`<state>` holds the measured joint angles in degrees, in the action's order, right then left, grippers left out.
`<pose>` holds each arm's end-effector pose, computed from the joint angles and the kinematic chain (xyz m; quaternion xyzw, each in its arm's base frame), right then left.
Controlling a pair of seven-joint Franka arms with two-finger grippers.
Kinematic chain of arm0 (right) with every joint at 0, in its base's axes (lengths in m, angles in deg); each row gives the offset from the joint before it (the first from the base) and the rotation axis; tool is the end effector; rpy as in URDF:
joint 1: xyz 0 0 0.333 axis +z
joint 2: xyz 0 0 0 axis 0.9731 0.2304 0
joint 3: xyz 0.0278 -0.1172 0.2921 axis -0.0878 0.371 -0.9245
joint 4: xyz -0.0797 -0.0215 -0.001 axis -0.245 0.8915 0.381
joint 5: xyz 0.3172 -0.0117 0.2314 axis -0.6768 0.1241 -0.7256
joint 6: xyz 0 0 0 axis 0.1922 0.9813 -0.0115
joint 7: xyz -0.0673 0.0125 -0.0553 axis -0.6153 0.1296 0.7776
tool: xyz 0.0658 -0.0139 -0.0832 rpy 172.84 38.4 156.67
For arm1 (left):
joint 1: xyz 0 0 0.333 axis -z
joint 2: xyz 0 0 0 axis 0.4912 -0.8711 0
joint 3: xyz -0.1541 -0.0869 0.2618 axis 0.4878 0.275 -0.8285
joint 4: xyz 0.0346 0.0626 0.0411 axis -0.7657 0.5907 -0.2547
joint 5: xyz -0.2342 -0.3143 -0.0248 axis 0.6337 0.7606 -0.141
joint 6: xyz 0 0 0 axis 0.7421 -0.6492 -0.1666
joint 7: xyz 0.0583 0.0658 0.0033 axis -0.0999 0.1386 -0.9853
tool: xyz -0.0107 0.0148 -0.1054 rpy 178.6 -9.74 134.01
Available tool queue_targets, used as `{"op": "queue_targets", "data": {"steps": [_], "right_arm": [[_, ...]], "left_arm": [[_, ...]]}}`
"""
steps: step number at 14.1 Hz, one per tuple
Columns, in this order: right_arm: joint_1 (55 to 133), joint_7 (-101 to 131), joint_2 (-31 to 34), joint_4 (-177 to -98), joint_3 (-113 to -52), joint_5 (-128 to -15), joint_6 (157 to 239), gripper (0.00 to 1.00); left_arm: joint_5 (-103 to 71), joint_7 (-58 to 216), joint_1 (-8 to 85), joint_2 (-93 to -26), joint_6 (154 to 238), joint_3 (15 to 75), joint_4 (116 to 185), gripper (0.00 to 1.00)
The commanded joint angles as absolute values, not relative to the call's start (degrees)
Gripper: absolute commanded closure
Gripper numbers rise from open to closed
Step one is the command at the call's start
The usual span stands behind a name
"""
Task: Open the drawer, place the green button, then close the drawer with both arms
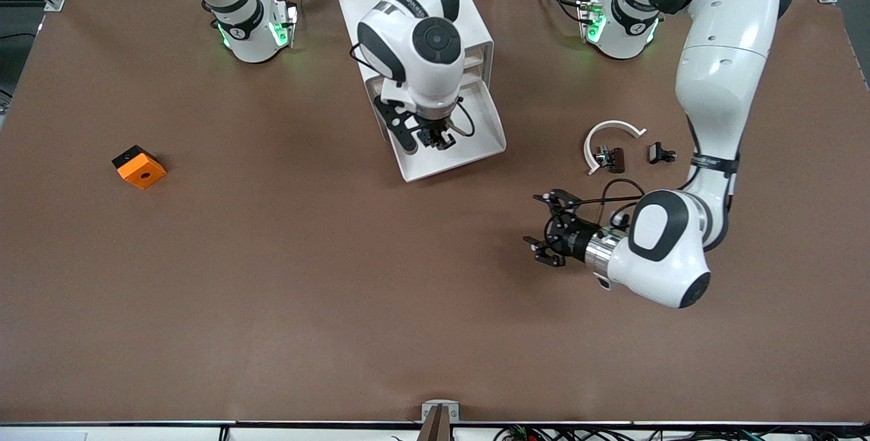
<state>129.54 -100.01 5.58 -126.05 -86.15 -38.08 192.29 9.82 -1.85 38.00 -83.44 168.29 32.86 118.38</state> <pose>0.4244 0.5344 0.3719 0.8639 -0.5013 -0.0272 0.0404 0.6772 -0.2174 0.2617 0.6922 0.6003 -0.3997 0.0291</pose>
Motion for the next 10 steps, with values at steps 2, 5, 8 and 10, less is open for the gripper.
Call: {"op": "queue_targets", "data": {"steps": [2,5,8,10], "right_arm": [[132.2,-108.5,5.8,-126.3,-85.5,-37.9,194.7,1.00],[132.9,-111.4,6.7,-126.3,-85.5,-37.8,195.5,1.00],[133.9,-114.6,8.2,-126.4,-85.4,-37.7,196.8,1.00],[134.3,-117.0,9.2,-126.9,-85.4,-37.6,199.1,1.00]], "left_arm": [[-1.9,15.4,38.6,-78.6,168.0,32.1,119.1,0.00],[-10.2,29.7,38.9,-75.6,167.6,32.5,119.6,0.00],[-20.9,39.7,41.6,-71.5,166.2,33.4,120.4,0.00],[-22.1,44.7,41.5,-69.8,164.8,33.4,120.4,0.00]]}}
